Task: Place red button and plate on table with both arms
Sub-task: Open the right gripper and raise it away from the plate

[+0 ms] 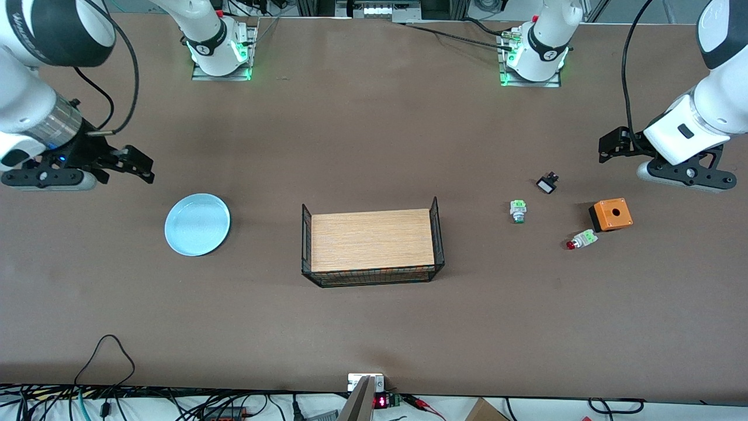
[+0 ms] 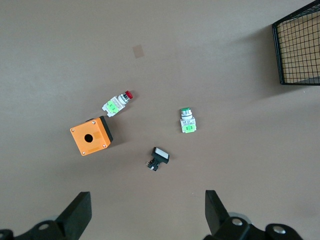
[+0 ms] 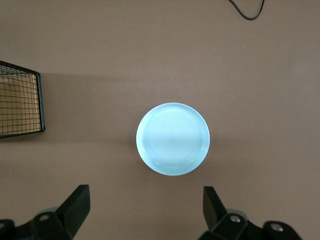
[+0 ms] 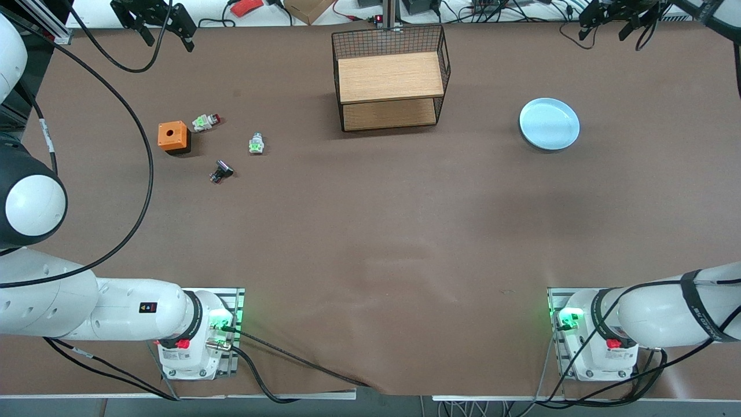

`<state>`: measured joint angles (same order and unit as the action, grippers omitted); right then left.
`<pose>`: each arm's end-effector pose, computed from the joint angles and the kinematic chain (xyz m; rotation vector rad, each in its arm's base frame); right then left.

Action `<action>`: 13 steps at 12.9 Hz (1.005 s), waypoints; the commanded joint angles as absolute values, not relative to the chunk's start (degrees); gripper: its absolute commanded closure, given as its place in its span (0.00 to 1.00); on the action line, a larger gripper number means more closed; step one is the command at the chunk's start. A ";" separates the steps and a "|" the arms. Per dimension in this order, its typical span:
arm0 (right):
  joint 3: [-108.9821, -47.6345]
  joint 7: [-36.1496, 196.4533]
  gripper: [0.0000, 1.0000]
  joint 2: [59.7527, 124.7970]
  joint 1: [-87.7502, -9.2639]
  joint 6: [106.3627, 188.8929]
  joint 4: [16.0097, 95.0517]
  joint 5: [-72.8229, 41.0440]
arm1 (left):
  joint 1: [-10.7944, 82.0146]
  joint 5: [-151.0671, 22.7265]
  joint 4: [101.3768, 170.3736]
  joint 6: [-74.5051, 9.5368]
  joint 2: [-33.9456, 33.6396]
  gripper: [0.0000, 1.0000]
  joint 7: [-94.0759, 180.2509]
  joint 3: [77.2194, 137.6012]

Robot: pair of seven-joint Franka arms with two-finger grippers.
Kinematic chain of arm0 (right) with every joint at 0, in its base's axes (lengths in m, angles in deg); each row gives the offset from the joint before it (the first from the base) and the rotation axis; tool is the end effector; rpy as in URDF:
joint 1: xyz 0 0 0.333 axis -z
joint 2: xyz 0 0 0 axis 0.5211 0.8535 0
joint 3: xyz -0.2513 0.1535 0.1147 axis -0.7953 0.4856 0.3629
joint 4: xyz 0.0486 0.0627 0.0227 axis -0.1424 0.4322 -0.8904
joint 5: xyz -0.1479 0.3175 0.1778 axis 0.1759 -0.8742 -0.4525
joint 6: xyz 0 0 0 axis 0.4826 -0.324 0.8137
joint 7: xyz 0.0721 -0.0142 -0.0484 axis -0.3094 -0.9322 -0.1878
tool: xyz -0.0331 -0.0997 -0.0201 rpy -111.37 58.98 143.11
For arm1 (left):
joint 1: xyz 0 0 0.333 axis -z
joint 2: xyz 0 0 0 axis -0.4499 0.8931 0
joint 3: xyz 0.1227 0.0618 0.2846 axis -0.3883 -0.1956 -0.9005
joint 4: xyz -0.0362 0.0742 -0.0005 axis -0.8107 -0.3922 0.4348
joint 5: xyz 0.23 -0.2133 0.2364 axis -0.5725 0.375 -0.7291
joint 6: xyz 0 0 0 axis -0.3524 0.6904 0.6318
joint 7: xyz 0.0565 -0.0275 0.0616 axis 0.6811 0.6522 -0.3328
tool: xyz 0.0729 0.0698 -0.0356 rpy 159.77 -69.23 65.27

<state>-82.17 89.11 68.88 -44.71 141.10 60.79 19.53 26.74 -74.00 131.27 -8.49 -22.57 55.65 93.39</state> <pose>0.5708 0.0419 0.5353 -3.1088 0.0096 -0.1232 0.5684 -0.0395 0.5567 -3.1165 0.2842 0.1428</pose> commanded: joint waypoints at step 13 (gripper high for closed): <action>-67.76 92.65 0.00 62.49 -29.30 132.04 59.79 18.67 | 27.18 -72.63 131.44 -6.99 -23.67 0.00 56.66 92.69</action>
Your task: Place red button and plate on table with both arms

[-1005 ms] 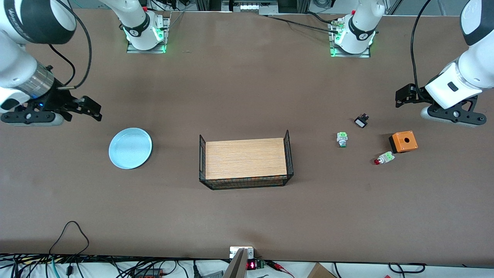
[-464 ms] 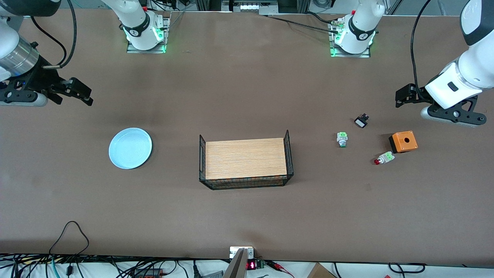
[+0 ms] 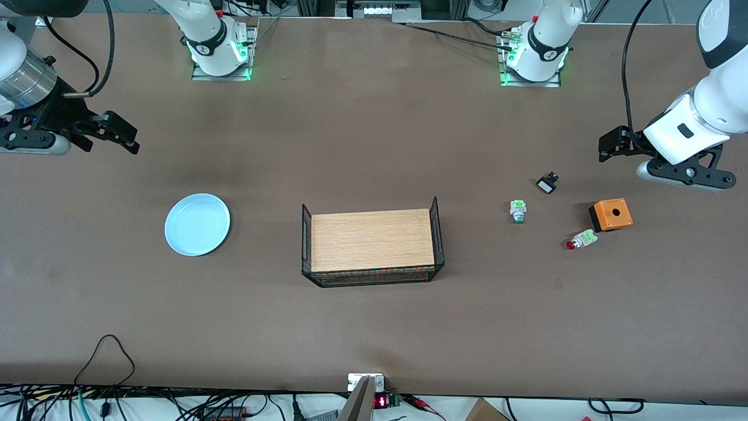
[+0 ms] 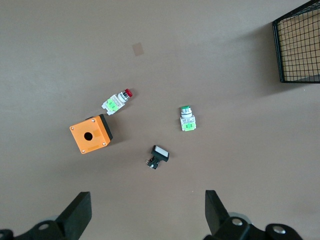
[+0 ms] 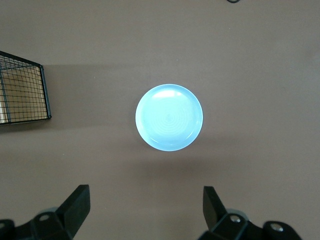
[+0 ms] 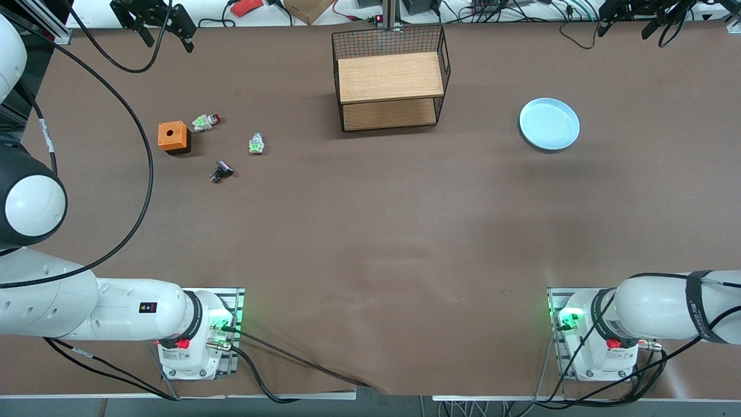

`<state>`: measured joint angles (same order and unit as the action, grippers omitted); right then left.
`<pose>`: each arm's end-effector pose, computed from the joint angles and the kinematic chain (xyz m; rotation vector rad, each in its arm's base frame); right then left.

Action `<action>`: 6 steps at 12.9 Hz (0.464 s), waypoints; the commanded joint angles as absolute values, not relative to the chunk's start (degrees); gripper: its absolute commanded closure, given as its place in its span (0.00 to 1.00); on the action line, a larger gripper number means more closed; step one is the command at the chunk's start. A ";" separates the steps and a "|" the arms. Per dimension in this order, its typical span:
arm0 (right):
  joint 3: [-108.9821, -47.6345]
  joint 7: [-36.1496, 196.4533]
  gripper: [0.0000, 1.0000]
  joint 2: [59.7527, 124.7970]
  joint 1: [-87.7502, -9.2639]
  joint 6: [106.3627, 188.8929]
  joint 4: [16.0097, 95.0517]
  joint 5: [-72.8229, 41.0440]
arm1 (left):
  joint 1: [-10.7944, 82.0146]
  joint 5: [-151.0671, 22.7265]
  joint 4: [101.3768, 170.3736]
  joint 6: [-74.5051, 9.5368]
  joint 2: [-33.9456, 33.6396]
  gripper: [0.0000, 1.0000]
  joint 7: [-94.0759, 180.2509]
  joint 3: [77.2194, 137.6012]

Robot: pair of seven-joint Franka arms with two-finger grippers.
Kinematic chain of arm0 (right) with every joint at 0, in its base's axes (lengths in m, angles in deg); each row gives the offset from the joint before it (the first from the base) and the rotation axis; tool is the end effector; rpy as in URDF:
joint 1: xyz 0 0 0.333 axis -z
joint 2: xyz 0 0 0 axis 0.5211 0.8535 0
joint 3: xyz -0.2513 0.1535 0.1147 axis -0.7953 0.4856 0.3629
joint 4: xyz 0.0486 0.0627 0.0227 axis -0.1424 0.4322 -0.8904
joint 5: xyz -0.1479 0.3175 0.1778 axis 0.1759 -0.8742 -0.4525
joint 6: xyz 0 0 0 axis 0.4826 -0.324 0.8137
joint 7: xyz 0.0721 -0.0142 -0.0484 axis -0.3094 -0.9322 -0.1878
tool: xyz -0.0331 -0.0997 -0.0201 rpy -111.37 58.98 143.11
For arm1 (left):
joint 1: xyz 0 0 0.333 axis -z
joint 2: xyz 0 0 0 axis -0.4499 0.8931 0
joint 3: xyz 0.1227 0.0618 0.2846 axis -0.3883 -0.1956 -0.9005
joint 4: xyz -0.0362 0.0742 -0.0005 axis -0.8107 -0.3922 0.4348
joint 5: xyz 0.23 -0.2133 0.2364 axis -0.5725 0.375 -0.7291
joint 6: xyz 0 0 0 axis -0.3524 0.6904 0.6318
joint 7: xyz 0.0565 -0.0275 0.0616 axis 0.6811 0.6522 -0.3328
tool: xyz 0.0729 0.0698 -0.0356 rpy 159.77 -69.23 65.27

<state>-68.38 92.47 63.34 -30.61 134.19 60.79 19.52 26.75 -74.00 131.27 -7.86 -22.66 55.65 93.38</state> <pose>0.5373 0.0385 0.5774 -3.1146 0.1053 -0.0855 0.5668 -0.0394 0.5567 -3.1158 0.2840 0.1576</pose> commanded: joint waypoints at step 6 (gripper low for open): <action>-67.50 92.47 0.00 62.48 -29.21 125.35 51.52 18.58 | 27.18 -72.63 131.44 -6.99 -23.67 0.00 56.66 92.69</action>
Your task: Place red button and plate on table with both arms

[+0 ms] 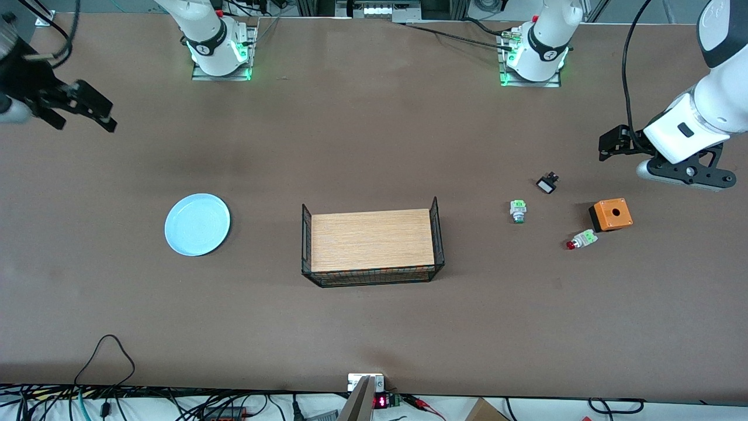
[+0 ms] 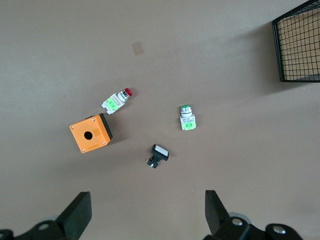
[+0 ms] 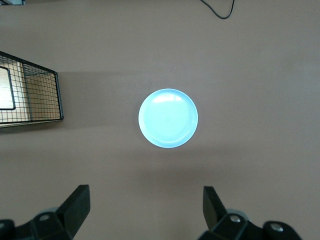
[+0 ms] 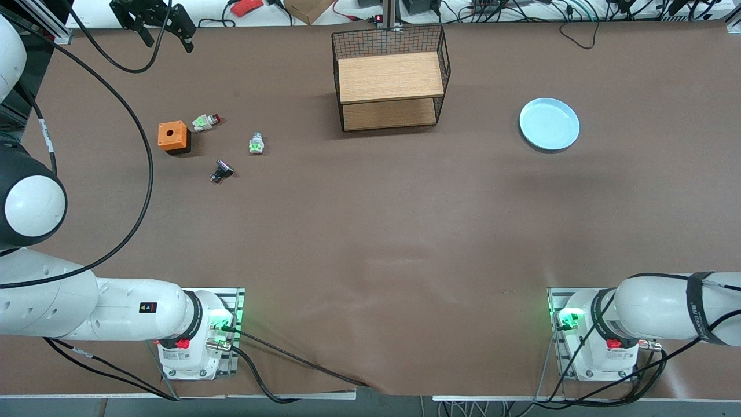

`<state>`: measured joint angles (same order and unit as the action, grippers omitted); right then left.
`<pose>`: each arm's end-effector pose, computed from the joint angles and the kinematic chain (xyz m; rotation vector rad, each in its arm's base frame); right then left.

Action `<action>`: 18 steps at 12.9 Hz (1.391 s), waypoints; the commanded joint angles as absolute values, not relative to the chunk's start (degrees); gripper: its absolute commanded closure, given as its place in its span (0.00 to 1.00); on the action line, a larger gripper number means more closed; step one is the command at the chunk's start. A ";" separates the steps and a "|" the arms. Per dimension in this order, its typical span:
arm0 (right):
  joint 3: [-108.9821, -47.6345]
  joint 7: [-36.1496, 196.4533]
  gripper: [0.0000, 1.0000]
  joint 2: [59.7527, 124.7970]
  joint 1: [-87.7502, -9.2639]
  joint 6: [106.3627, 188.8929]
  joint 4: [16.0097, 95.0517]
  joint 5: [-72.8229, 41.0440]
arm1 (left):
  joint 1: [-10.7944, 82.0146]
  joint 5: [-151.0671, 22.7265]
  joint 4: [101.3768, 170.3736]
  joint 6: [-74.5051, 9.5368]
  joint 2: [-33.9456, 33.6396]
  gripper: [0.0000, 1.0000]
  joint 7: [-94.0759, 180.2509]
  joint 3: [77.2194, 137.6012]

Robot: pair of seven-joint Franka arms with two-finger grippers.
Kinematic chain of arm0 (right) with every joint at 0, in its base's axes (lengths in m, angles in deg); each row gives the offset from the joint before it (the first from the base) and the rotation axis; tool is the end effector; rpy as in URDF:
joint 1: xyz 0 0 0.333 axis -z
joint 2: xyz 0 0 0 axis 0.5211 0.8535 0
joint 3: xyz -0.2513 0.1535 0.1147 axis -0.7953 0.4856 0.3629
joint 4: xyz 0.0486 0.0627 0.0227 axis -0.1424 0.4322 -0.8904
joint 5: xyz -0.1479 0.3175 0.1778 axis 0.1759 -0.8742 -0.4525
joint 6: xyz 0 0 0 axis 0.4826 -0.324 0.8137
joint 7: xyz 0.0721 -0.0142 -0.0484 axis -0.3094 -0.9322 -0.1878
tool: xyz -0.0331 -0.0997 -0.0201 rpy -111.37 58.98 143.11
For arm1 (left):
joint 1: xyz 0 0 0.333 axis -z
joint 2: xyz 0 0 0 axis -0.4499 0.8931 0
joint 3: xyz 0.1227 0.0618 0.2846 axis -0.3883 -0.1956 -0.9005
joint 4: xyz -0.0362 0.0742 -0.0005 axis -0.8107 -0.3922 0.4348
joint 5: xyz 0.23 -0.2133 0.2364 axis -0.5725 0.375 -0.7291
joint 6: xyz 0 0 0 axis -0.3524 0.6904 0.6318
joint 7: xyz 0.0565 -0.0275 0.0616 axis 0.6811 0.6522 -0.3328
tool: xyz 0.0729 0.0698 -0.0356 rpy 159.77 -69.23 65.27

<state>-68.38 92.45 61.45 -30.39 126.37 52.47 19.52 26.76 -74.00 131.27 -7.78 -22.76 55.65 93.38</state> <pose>0.5205 0.0370 0.6520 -3.1105 0.1042 -0.1503 0.5662 -0.0394 0.5576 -3.1157 0.2842 0.1570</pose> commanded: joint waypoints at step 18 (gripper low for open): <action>-67.06 92.65 0.00 71.62 -29.65 119.64 42.29 22.00 | 27.18 -72.63 131.44 -6.99 -23.67 0.00 56.75 92.69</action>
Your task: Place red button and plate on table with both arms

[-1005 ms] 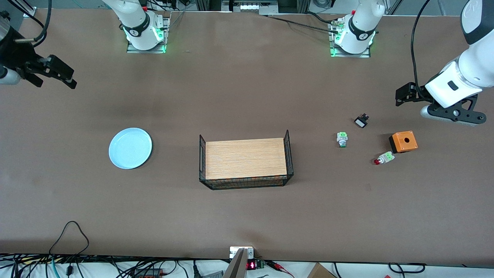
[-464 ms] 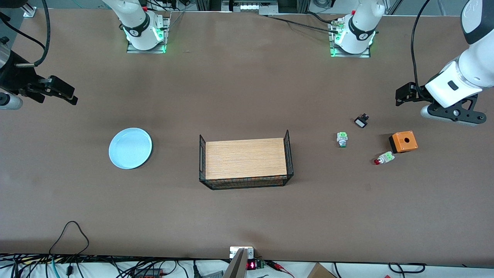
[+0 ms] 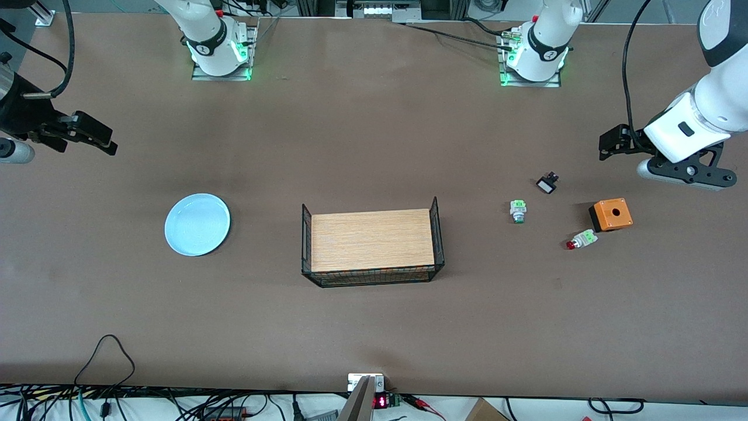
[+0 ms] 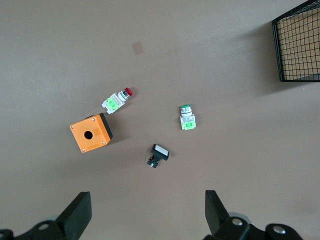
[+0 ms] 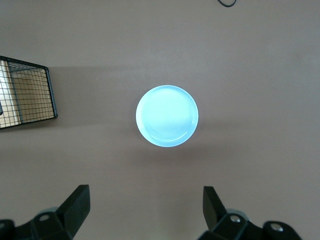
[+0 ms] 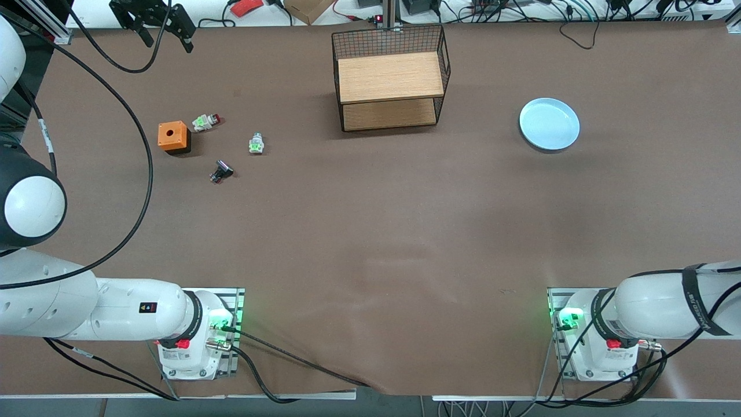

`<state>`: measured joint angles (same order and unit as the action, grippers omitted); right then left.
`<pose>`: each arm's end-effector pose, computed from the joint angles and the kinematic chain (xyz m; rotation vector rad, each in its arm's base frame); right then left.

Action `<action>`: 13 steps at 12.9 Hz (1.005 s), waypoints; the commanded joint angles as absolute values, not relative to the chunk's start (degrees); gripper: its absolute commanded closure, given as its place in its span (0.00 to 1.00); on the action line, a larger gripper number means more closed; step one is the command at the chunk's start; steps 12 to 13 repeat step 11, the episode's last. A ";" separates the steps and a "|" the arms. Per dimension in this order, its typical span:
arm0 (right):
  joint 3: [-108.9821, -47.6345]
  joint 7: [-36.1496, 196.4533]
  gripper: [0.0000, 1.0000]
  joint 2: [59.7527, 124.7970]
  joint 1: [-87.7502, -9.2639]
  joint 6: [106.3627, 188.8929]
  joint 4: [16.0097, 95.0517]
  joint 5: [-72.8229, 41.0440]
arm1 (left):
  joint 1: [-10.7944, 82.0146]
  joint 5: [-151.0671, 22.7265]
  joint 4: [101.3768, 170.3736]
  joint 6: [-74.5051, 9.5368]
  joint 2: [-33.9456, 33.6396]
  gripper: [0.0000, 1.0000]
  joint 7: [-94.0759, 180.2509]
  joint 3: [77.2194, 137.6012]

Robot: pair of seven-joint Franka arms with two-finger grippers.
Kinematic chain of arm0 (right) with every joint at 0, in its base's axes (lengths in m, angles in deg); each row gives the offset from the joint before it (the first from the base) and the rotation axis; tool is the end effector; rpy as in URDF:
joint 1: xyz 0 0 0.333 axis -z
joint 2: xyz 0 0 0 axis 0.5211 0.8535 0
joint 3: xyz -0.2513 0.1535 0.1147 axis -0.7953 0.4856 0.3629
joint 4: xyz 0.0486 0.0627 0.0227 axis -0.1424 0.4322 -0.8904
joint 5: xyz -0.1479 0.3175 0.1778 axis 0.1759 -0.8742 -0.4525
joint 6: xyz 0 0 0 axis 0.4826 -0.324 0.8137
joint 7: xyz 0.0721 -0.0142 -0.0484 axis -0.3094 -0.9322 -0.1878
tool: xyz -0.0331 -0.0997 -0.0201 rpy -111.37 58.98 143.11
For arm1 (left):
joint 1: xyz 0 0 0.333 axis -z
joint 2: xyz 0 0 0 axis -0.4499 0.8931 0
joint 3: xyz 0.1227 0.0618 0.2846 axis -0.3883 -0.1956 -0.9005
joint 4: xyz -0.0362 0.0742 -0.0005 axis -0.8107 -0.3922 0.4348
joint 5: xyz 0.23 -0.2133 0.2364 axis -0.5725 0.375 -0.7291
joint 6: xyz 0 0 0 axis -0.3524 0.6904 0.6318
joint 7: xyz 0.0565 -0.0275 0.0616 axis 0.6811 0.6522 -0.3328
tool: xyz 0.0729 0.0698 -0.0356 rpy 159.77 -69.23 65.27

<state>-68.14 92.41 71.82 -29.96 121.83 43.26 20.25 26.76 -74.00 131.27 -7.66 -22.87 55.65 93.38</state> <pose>0.5699 0.0327 0.6225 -3.1217 0.1075 0.0032 0.5655 -0.0394 0.5585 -3.1155 0.2842 0.1573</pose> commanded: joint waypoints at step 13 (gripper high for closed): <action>-67.50 93.18 0.00 72.06 -31.15 118.49 42.11 22.99 | 27.18 -72.63 131.44 -6.99 -23.67 0.00 56.75 92.69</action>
